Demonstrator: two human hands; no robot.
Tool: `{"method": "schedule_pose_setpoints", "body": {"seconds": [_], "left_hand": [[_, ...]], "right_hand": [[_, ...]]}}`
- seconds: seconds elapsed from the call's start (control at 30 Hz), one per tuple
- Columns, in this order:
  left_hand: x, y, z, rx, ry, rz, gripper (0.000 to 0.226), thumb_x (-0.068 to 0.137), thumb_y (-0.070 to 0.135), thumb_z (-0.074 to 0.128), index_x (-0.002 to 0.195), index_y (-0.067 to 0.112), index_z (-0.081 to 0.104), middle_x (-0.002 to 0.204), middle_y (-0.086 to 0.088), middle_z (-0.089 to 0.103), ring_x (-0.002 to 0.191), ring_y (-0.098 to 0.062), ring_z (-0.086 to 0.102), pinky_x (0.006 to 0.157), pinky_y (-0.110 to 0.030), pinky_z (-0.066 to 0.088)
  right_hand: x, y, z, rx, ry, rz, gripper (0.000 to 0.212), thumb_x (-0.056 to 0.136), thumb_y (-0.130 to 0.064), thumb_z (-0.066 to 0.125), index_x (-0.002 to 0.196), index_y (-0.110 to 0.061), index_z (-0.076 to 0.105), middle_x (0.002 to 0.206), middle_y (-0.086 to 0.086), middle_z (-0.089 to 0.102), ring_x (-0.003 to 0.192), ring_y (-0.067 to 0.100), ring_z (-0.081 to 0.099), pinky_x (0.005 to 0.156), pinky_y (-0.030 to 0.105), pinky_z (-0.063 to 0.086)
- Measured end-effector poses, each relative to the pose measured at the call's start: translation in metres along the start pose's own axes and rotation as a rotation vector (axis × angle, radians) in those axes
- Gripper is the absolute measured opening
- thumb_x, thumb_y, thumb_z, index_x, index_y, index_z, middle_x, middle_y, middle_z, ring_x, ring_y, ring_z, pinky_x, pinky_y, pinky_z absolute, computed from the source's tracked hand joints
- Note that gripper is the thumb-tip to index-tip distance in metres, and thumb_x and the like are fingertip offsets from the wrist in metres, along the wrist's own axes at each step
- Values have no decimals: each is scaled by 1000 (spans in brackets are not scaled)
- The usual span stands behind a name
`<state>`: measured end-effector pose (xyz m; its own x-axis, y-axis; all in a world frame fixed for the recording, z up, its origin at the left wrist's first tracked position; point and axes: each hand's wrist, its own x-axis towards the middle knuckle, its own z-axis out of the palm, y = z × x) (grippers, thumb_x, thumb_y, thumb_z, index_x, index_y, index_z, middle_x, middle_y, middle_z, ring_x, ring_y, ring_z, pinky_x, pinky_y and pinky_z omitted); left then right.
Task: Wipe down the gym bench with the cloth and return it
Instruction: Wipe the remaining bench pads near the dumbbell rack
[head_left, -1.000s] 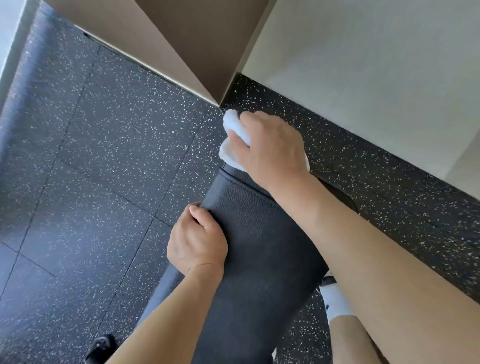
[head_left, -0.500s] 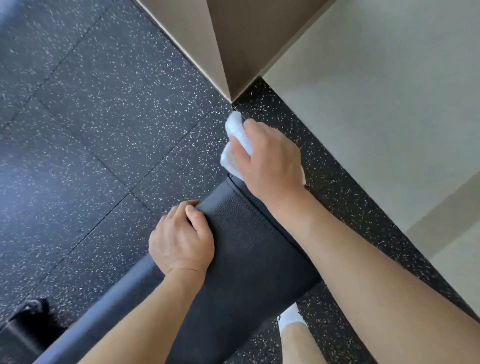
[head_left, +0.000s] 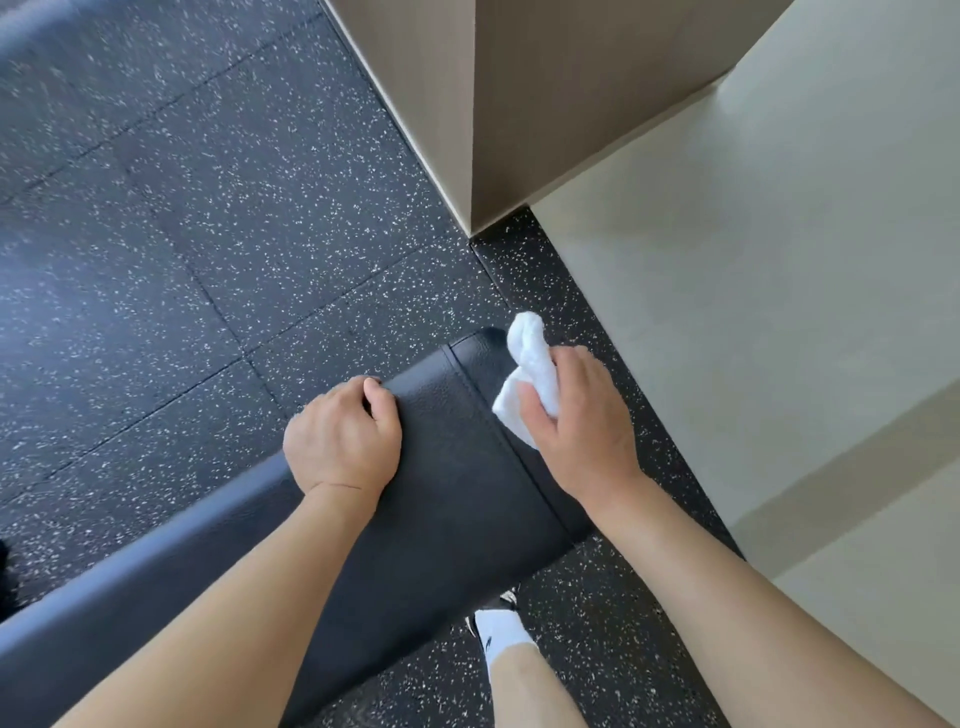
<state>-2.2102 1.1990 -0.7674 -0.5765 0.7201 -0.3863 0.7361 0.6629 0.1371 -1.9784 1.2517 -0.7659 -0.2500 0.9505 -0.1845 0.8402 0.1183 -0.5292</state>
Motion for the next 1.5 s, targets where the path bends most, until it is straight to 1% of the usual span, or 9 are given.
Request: {"method": "schedule_pose_setpoints", "body": {"seconds": [0.13, 0.3, 0.43, 0.67, 1.0, 1.13, 1.3, 1.37, 1.5], "left_hand": [[-4, 0, -10, -32, -69, 53, 45, 105, 37, 25, 92, 15, 62, 99, -10, 69, 93, -38, 62, 81, -45, 44], [-40, -11, -66, -137, -88, 144, 47, 105, 38, 43, 146, 13, 48, 144, -10, 52, 128, -37, 49, 103, -53, 42], [-99, -54, -149, -175, -46, 260, 44, 104, 39, 43, 140, 17, 55, 142, -3, 55, 127, -32, 51, 103, -50, 44], [-185, -149, -292, -181, 208, 319, 45, 95, 44, 43, 126, 19, 64, 131, 1, 61, 117, -28, 59, 97, -46, 49], [-294, -242, -457, -220, 346, 360, 60, 92, 57, 44, 137, 21, 62, 142, 0, 57, 132, -28, 50, 110, -50, 44], [-345, -292, -504, -247, 404, 319, 58, 92, 55, 50, 138, 21, 61, 142, -2, 57, 131, -30, 50, 110, -49, 43], [-410, -350, -540, -275, 469, 252, 47, 99, 42, 64, 140, 20, 60, 144, -2, 55, 133, -30, 48, 111, -48, 40], [-432, -367, -551, -308, 489, 220, 46, 99, 41, 64, 139, 19, 61, 144, -2, 55, 134, -29, 48, 111, -47, 39], [-467, -397, -570, -356, 534, 155, 45, 99, 44, 58, 135, 19, 64, 141, -2, 58, 132, -28, 51, 107, -47, 43]], "right_hand": [[-15, -13, -26, -4, -59, 27, 22, 104, -36, 55, 95, -19, 45, 94, -4, 49, 83, 18, 45, 68, 38, 40], [-26, -73, -74, -36, -7, -25, 27, 101, -43, 54, 90, -20, 44, 90, -5, 50, 79, 20, 47, 65, 35, 34], [-55, -143, -113, -62, 83, -141, 27, 96, -43, 57, 95, -16, 57, 89, -2, 59, 79, 26, 56, 71, 40, 44], [-143, -262, -175, -188, 173, -292, 34, 95, -52, 46, 95, -22, 61, 87, -8, 61, 80, 23, 53, 74, 39, 37], [-246, -395, -257, -222, 318, -426, 30, 91, -51, 56, 100, -23, 64, 90, -8, 66, 87, 23, 59, 81, 40, 36], [-290, -445, -283, -189, 349, -479, 24, 91, -42, 70, 98, -20, 65, 90, -4, 68, 85, 25, 61, 83, 42, 40], [-344, -513, -294, -177, 307, -584, 28, 92, -44, 65, 97, -16, 64, 88, -1, 67, 83, 26, 61, 77, 40, 41], [-360, -539, -296, -145, 274, -616, 34, 92, -47, 60, 99, -14, 66, 89, 2, 68, 83, 28, 61, 76, 41, 47], [-384, -587, -302, -35, 193, -687, 29, 92, -36, 71, 102, -9, 67, 91, 4, 67, 87, 25, 59, 71, 36, 48]]}}
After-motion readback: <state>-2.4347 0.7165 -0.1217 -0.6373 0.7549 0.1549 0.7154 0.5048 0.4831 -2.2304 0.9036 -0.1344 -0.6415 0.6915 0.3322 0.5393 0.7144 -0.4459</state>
